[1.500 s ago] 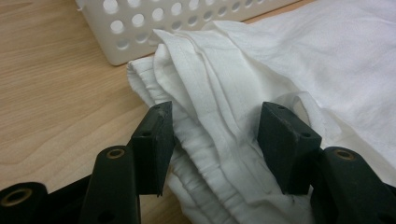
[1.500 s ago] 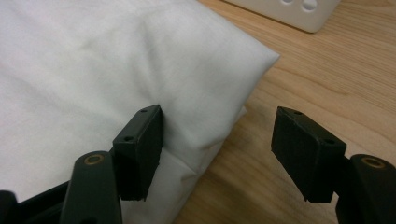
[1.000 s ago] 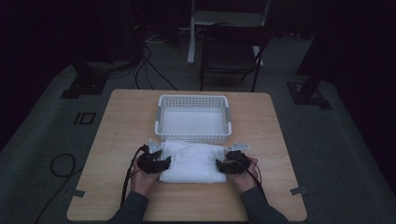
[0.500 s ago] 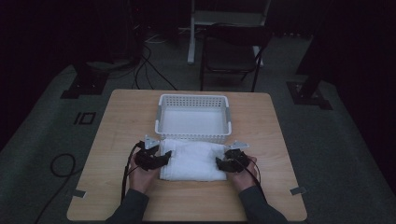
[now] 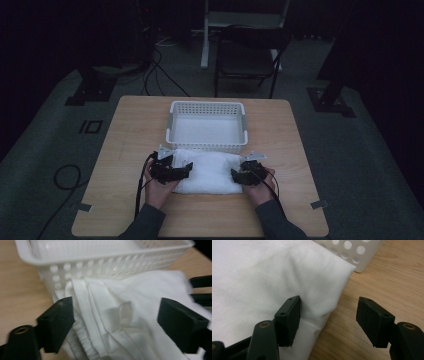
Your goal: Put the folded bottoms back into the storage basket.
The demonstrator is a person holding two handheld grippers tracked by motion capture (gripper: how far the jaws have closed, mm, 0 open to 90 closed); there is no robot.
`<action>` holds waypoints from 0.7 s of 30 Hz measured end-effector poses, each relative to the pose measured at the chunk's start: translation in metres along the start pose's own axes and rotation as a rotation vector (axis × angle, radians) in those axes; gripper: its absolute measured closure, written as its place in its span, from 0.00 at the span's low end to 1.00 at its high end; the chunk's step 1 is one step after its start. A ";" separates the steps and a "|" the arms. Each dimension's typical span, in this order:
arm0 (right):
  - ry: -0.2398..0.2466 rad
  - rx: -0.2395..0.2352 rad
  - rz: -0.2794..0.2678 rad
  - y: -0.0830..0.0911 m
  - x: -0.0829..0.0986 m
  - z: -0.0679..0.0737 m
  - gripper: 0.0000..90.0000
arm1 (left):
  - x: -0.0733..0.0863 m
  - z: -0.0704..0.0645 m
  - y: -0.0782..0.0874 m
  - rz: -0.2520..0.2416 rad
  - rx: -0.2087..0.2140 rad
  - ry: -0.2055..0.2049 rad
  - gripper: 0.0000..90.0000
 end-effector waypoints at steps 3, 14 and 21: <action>0.000 0.000 -0.001 0.000 0.000 0.000 0.40 | 0.006 0.001 -0.013 0.034 -0.045 0.006 0.10; -0.009 0.013 -0.019 0.004 0.000 0.000 0.33 | 0.022 0.015 -0.029 0.076 -0.015 0.057 0.02; -0.043 0.021 -0.057 0.014 -0.002 -0.001 0.24 | 0.028 0.024 -0.037 0.098 0.059 0.140 0.00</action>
Point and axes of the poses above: each handheld gripper's, and its own axes: y roughly backward along the jaws, x roughly out of its underside, z roughly to its left, the point moved 2 cm from there along -y, roughly forward along the jaws, and after that the axes turned 3 degrees about -x, right-handed, at the moved point
